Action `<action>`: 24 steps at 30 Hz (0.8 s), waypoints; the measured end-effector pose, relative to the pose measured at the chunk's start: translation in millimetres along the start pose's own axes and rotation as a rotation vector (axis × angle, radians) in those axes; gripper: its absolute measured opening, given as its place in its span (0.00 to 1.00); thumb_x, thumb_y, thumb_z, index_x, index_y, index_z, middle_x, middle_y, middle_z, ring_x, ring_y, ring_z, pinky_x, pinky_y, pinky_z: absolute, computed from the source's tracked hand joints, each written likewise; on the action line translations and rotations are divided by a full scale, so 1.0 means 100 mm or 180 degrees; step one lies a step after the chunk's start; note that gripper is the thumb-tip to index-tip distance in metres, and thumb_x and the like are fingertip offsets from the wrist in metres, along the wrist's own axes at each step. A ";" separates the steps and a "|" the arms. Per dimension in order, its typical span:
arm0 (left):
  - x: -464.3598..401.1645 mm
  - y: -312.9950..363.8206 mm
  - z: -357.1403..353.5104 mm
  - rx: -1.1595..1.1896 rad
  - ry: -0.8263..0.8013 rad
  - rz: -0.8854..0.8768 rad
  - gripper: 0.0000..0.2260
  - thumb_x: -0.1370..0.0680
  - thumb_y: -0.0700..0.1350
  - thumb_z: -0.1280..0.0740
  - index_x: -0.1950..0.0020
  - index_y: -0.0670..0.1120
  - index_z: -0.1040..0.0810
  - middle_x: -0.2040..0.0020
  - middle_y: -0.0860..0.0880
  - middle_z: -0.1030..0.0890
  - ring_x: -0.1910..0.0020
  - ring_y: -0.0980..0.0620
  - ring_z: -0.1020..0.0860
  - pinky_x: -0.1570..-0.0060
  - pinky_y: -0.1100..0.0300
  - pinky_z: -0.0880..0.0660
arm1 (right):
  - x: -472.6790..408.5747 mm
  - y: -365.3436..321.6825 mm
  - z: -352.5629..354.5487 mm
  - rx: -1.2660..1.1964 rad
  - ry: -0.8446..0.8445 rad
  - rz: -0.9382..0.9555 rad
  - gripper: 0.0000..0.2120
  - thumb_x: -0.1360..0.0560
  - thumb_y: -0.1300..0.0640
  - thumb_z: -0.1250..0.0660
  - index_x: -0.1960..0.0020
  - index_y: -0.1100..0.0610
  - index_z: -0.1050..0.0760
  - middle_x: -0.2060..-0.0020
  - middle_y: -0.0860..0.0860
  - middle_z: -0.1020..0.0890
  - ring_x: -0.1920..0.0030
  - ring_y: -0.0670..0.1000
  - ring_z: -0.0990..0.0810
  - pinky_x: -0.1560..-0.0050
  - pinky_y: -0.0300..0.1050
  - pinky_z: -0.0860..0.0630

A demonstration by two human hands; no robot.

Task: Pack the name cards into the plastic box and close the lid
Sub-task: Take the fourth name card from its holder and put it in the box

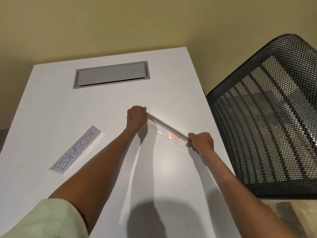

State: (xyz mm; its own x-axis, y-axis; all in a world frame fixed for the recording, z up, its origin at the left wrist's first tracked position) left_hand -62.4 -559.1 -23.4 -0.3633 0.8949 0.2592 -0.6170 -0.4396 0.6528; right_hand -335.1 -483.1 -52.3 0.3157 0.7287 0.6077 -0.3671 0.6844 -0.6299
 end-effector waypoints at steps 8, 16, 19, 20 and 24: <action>-0.07 0.02 0.00 -0.0313 -0.0090 -0.0142 0.08 0.28 0.39 0.38 0.68 0.46 0.29 0.68 0.43 0.30 0.65 0.49 0.34 0.62 0.59 0.35 | 0.04 -0.02 -0.04 -0.0585 -0.0231 -0.0196 0.06 0.31 0.61 0.34 0.62 0.63 0.20 0.68 0.60 0.17 0.82 0.47 0.32 0.81 0.34 0.37; 0.00 -0.14 0.10 0.0641 0.0115 0.0463 0.03 0.35 0.39 0.34 0.69 0.45 0.24 0.68 0.45 0.28 0.66 0.51 0.32 0.62 0.59 0.34 | 0.03 -0.07 -0.02 -0.0581 -0.0212 -0.0153 0.08 0.30 0.61 0.32 0.59 0.67 0.18 0.70 0.57 0.17 0.85 0.45 0.30 0.82 0.32 0.37; 0.07 -0.22 0.17 0.0944 0.0212 0.0604 0.05 0.38 0.39 0.33 0.69 0.38 0.19 0.70 0.44 0.25 0.69 0.50 0.29 0.62 0.59 0.31 | 0.02 -0.14 0.00 -0.0360 -0.0081 -0.0055 0.08 0.30 0.58 0.32 0.62 0.63 0.18 0.74 0.52 0.17 0.84 0.45 0.29 0.80 0.33 0.36; 0.10 -0.24 0.20 0.1012 0.0221 0.0615 0.04 0.38 0.39 0.33 0.69 0.40 0.20 0.70 0.44 0.25 0.69 0.51 0.29 0.62 0.59 0.31 | 0.02 -0.17 0.01 -0.0284 -0.0051 0.0008 0.09 0.31 0.58 0.33 0.64 0.62 0.18 0.74 0.52 0.17 0.82 0.46 0.28 0.78 0.35 0.35; 0.21 -0.31 0.28 0.1108 0.0205 0.0616 0.06 0.35 0.38 0.32 0.69 0.48 0.21 0.70 0.48 0.25 0.72 0.49 0.32 0.64 0.60 0.31 | 0.03 -0.28 0.02 -0.0141 0.0092 0.0452 0.10 0.34 0.60 0.36 0.73 0.60 0.22 0.71 0.56 0.18 0.73 0.53 0.28 0.70 0.44 0.31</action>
State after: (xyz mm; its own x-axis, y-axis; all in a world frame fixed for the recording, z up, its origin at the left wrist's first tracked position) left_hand -31.5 -524.4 -18.8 -0.4996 0.7865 0.3631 -0.2636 -0.5373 0.8012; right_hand -325.3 -500.1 -32.0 0.2886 0.8182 0.4972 -0.3711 0.5743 -0.7297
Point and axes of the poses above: each hand's wrist, its own x-axis away from the middle knuckle, its own z-axis out of the back of the hand, y = z × x, the point moved 5 cm from there along -x, towards the middle knuckle
